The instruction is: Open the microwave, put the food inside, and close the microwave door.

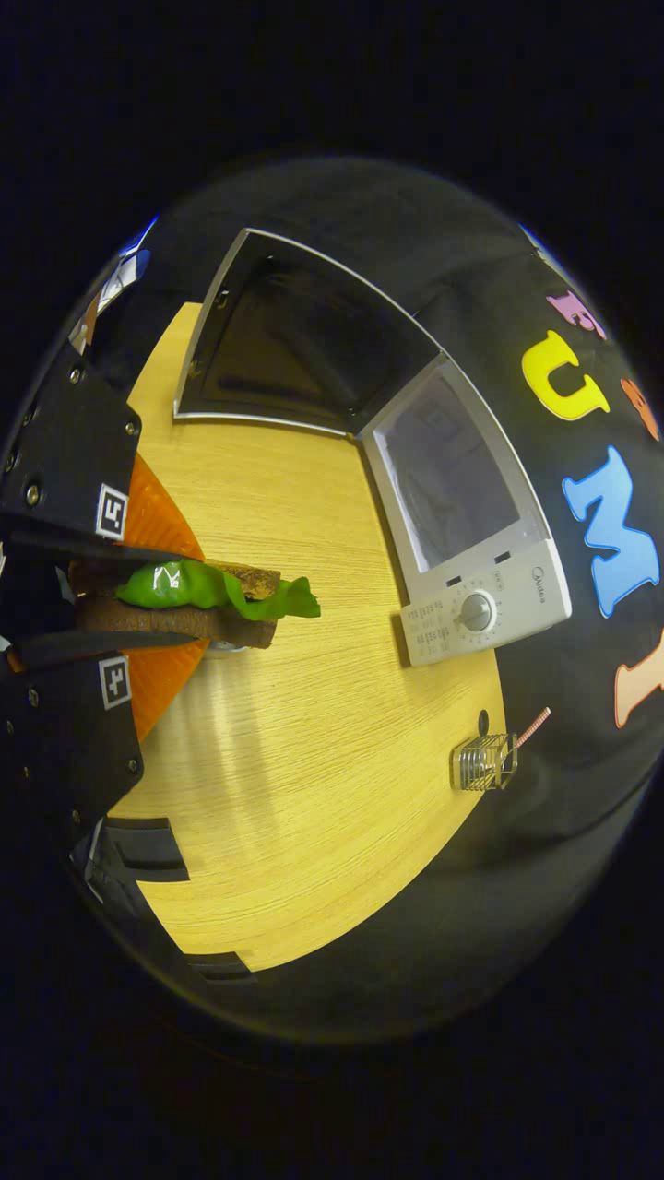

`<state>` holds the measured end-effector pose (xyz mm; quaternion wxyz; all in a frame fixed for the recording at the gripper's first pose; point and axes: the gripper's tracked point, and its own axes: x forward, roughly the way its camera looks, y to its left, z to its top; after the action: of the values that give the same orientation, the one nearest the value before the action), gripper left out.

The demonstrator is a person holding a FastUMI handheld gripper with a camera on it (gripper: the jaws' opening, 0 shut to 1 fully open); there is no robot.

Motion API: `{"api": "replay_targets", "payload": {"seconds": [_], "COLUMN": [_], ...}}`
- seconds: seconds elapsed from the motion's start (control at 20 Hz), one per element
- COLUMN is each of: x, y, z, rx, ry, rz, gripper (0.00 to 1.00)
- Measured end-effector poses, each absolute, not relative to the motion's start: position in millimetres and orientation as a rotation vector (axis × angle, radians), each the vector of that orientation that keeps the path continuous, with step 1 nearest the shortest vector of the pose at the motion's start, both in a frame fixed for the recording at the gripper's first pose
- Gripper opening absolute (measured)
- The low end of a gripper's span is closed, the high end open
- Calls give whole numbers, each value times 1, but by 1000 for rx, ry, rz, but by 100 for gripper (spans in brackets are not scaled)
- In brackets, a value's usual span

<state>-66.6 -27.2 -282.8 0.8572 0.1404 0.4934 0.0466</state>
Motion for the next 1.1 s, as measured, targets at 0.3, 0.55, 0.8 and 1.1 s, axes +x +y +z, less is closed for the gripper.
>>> {"api": "replay_targets", "payload": {"seconds": [0.3, 0.55, 0.8, 1.1], "x": [-37, 1, 43, 100], "y": [13, 58, 104, 129], "z": [-247, -230, -226, -235], "rx": [474, 578, 673, 755], "ry": [981, 920, 862, 811], "rz": [94, 95, 107, 117], "gripper": [31, 31, 31, 31]}}
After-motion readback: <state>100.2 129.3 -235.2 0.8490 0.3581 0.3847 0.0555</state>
